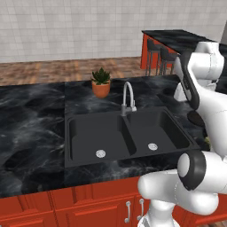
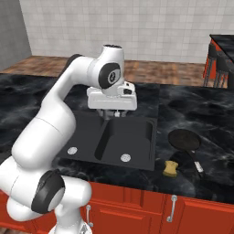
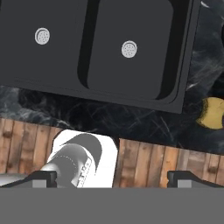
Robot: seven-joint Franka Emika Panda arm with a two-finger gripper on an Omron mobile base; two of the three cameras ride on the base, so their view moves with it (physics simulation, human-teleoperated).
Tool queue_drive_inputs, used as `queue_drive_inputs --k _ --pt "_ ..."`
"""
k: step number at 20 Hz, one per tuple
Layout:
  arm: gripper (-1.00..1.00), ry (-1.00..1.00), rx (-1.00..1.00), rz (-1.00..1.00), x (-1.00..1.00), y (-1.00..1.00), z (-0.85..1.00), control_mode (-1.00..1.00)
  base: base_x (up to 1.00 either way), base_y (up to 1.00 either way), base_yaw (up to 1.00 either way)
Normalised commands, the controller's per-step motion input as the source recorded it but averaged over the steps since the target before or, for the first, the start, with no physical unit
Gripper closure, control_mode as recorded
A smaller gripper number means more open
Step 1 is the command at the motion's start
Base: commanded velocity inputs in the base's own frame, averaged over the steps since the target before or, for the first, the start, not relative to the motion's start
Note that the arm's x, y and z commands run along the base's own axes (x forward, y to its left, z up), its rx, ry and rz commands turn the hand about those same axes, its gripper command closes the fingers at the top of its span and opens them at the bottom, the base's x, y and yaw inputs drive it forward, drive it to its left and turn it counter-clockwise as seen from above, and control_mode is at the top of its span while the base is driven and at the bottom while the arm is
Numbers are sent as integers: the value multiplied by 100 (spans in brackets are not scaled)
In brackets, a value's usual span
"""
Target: Pick the pan and sponge and place them into the sink. Then turn on the water.
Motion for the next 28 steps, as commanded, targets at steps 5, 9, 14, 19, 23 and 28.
queue_drive_inputs --k 5,9,14,19,23,28 --pt "-100 2 0 3 0 -24 -12 -100 0 0 0" --pt "-100 4 1 2 0 -25 -8 -100 0 0 0" --pt "-100 4 2 2 0 -25 -5 -100 0 0 0" --pt "-100 5 2 3 0 -20 -8 -100 0 0 0" --pt "-100 5 3 3 0 -21 -7 -100 0 0 0" --pt "-100 1 1 4 0 -19 -6 -100 0 0 0"
